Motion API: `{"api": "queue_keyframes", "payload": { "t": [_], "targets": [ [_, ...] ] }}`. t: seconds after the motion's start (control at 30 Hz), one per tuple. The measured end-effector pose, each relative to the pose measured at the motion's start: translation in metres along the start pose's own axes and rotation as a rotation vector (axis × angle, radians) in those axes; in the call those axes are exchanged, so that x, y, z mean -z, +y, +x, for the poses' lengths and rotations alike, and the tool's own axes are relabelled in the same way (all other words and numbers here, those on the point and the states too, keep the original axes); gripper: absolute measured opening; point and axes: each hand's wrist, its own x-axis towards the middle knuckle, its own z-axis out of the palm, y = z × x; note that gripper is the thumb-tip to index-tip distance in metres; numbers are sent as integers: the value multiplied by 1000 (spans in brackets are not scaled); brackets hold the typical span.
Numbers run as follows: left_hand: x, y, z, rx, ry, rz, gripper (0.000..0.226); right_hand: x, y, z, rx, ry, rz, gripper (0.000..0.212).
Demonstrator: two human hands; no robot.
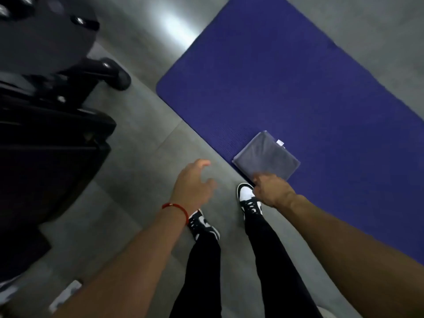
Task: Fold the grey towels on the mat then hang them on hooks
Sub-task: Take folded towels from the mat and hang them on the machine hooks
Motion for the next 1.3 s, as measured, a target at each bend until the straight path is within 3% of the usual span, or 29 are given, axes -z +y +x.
{"api": "queue_keyframes", "payload": {
  "t": [0.17,0.27,0.43,0.67,0.87,1.07,1.17,1.3],
  "targets": [
    [-69,-51,79,113,45,-23,47,-36,47,128,96,-42,-206,33],
    [-97,-73,113,105,-8,-31,55,-55,68,185,124,-33,-303,34],
    [-126,-106,165,112,-98,-11,45,-88,83,254,256,-20,-512,70],
    [-142,-118,201,182,-70,-2,41,-100,77,284,301,145,-746,53],
    [-124,-93,180,92,-110,60,41,-68,69,252,291,107,-743,40],
    [-76,-59,106,-43,-106,52,41,-32,60,154,313,266,-674,19],
    [-40,-45,50,-117,-66,46,44,-15,32,89,398,329,-662,44],
    [20,-40,-42,-167,90,-14,48,1,-49,-8,606,499,-539,41]
  ]
}}
